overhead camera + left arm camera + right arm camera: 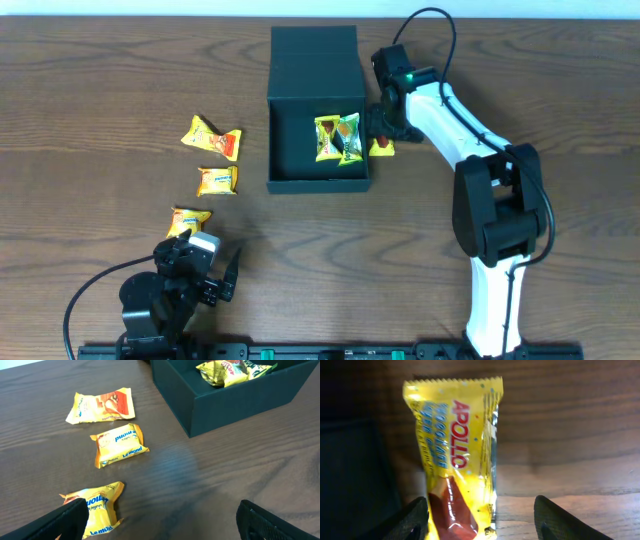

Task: Pack container
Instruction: 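Grasp another yellow Apollo packet beside the box with the right gripper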

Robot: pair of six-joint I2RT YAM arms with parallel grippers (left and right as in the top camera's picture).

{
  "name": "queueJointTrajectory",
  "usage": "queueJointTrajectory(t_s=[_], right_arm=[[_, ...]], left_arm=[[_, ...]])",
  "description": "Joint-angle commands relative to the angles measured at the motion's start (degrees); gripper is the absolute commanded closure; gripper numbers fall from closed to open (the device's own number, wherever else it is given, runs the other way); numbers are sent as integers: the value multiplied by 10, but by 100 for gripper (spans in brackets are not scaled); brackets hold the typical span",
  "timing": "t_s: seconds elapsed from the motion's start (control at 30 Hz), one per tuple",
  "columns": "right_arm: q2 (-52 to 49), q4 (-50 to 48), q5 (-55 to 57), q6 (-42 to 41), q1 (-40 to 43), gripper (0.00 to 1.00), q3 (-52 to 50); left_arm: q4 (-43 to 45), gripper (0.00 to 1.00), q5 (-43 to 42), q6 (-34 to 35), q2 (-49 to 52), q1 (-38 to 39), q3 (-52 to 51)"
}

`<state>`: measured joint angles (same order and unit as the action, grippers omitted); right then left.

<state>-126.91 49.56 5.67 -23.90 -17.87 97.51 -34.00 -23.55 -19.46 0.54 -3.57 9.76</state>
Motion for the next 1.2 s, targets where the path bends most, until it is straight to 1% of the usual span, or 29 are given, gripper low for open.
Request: queueJointTrajectory(t_s=[0.0, 0.3, 0.43, 0.47, 0.57, 0.7, 0.73, 0.8, 0.9, 0.97, 1.17], right_arm=[[2, -6, -3, -3, -10, 33, -9], [1, -38, -3, 8, -10, 32, -42], [1, -37, 2, 8, -10, 43, -45], [1, -37, 3, 8, -10, 50, -45], [1, -37, 6, 8, -10, 63, -45], [1, -37, 6, 8, -10, 69, -45], [1, -37, 6, 8, -10, 73, -45], [1, -38, 6, 8, -10, 76, -45], [1, -41, 15, 8, -9, 83, -45], [1, -42, 17, 8, -9, 84, -45], [2, -35, 18, 8, -4, 95, -28]], left_arm=[[2, 5, 2, 2, -3, 2, -6], [2, 5, 2, 2, -3, 2, -6], [2, 5, 2, 2, -3, 2, -6], [2, 5, 2, 2, -3, 2, -6], [2, 5, 2, 2, -3, 2, -6], [2, 5, 2, 2, -3, 2, -6], [2, 5, 2, 2, -3, 2, -6], [2, 4, 2, 2, -3, 2, -6], [2, 5, 2, 2, -3, 2, -6], [2, 5, 2, 2, -3, 2, -6], [2, 4, 2, 2, -3, 2, -6]])
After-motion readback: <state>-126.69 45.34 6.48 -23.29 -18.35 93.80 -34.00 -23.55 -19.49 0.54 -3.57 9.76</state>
